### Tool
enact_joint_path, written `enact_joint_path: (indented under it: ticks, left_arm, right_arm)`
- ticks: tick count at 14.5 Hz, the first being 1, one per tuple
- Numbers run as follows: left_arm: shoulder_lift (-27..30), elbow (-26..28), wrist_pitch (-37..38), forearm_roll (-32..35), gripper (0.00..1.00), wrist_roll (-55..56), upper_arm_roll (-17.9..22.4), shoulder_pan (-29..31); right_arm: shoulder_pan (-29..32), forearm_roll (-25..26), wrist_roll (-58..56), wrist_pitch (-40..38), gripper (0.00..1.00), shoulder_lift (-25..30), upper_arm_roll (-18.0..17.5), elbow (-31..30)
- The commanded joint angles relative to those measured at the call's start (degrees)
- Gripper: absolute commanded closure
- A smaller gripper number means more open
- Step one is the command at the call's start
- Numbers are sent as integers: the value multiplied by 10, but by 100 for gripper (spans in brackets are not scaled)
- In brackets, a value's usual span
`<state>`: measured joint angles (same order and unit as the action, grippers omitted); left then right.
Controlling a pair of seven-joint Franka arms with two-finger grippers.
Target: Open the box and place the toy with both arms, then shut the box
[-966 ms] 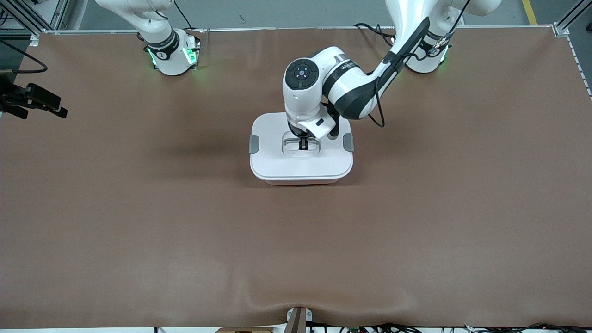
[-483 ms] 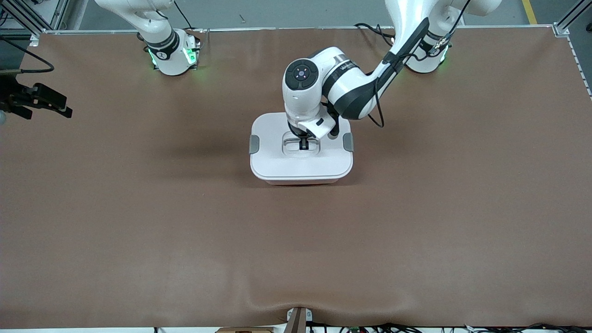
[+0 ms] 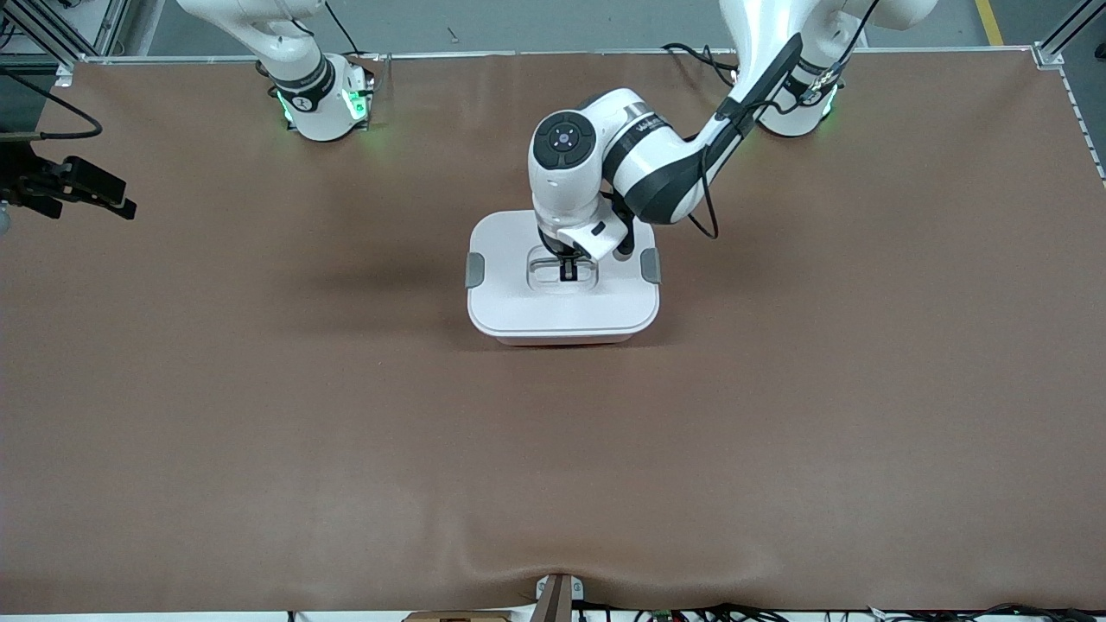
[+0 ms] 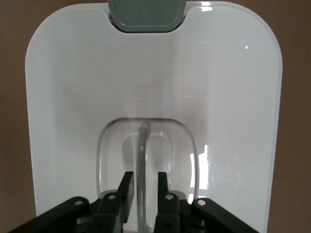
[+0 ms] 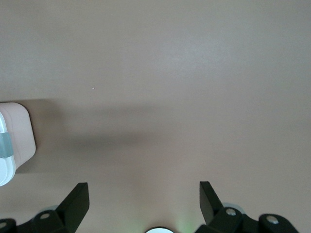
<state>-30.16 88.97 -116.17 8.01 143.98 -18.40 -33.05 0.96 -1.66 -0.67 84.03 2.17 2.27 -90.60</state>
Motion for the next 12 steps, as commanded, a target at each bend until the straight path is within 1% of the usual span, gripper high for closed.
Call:
enact_joint_path:
  ticks: [1,5,7,12]
  left_arm:
    - [5,-16,8,18,0,-7,3,3]
    - [17,-28,30,26,0,-39,8,7]
    - [33,-29,52,39,0,-66,8,17]
    - [62,-30,53,41,0,-117,8,47]
  right_arm:
    - [-2,9,9,-8,0,-3,1,12]
    - [-3,9,9,-8,0,-3,1,12]
    - [-3,9,9,-8,0,-3,1,13]
    - [-4,10,9,-5,0,-4,1,15]
